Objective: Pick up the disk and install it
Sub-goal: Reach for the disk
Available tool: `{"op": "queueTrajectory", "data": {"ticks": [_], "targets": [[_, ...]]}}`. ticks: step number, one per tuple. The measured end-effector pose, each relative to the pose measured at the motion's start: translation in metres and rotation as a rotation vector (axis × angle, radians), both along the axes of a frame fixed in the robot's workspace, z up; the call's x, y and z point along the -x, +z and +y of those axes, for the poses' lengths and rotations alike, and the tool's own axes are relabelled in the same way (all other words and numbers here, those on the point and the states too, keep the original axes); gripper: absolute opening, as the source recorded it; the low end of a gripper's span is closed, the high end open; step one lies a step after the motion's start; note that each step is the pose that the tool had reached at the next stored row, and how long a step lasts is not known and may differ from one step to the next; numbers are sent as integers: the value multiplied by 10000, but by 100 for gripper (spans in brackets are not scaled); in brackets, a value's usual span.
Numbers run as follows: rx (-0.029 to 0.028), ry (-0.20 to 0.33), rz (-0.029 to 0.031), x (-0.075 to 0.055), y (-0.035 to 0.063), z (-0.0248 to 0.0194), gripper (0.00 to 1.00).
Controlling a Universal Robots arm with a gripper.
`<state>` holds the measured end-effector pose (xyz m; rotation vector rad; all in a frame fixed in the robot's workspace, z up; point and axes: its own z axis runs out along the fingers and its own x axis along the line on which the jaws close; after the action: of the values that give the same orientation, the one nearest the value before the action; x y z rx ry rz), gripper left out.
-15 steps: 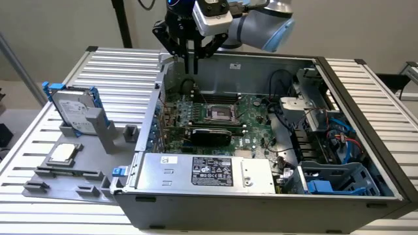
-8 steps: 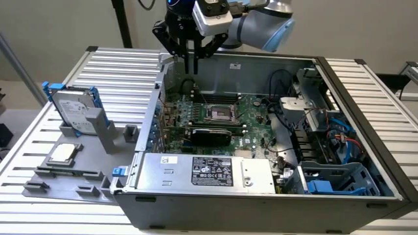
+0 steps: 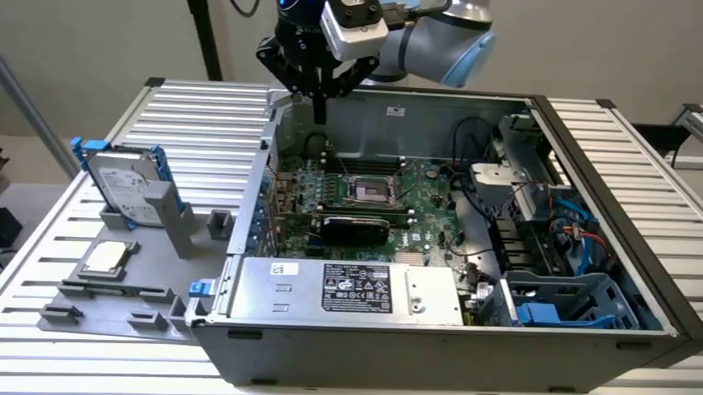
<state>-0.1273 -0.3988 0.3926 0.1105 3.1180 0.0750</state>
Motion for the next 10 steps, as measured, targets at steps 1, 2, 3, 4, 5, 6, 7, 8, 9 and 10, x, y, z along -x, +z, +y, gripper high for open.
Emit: {"op": "queueTrajectory", "data": {"ticks": [1, 2, 3, 4, 5, 6, 7, 8, 9, 10], "targets": [[-1, 0, 5, 37, 0, 0, 11], [-6, 0, 10, 82, 0, 0, 11], [-12, 0, 15, 129, 0, 0, 11], [-17, 1, 20, 173, 0, 0, 11], [-21, 0, 22, 220, 0, 0, 11], [-23, -1, 25, 263, 0, 0, 11], [-25, 1, 28, 310, 0, 0, 11], [-26, 1, 30, 354, 0, 0, 11], [-27, 0, 31, 399, 0, 0, 11], [-28, -1, 32, 445, 0, 1, 11]]}}
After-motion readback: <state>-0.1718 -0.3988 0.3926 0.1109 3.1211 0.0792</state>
